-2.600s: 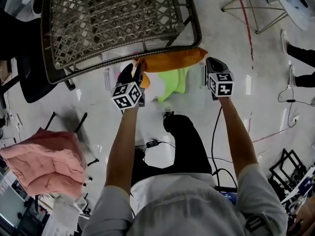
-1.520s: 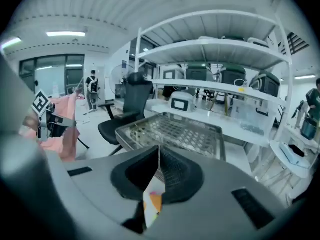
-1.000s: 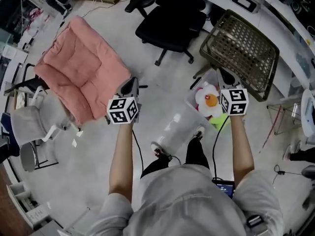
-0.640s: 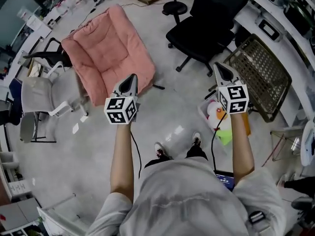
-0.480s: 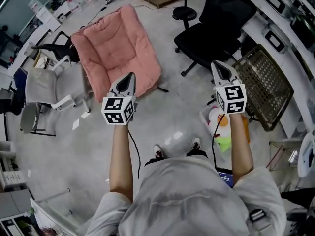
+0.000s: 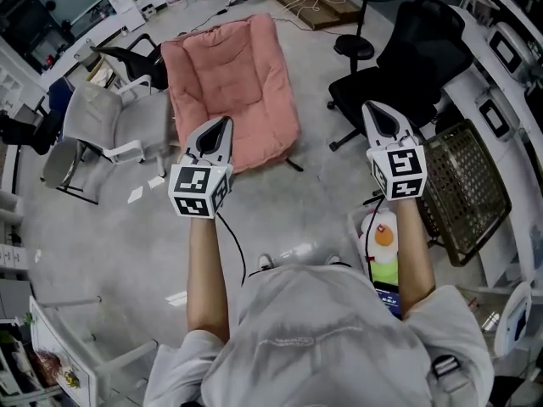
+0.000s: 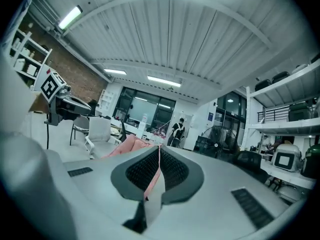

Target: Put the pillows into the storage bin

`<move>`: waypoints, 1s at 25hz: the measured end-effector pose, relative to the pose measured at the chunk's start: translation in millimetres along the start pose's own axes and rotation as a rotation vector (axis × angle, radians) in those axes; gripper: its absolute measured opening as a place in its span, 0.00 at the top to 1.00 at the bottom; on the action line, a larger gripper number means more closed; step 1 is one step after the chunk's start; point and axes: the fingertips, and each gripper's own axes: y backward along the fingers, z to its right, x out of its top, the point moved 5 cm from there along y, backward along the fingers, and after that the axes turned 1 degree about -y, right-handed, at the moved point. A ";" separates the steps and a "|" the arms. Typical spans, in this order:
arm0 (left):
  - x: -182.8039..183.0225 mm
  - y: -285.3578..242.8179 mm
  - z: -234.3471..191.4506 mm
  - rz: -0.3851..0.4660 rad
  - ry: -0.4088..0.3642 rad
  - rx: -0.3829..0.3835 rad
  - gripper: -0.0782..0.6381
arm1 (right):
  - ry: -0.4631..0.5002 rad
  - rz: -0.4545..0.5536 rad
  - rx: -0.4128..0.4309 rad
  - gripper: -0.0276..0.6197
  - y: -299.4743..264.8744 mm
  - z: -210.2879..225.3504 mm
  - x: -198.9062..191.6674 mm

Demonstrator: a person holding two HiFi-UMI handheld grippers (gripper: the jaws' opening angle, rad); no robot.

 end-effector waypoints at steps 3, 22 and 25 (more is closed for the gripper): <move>9.1 10.5 -2.1 0.007 -0.018 0.031 0.87 | 0.015 0.024 0.036 0.91 -7.0 -8.2 9.2; 16.9 7.4 3.2 0.003 -0.043 0.027 0.87 | 0.025 0.037 0.136 0.92 -25.8 -28.3 10.0; 14.6 4.8 5.9 -0.001 -0.037 0.021 0.87 | 0.027 0.028 0.136 0.92 -24.9 -25.8 6.3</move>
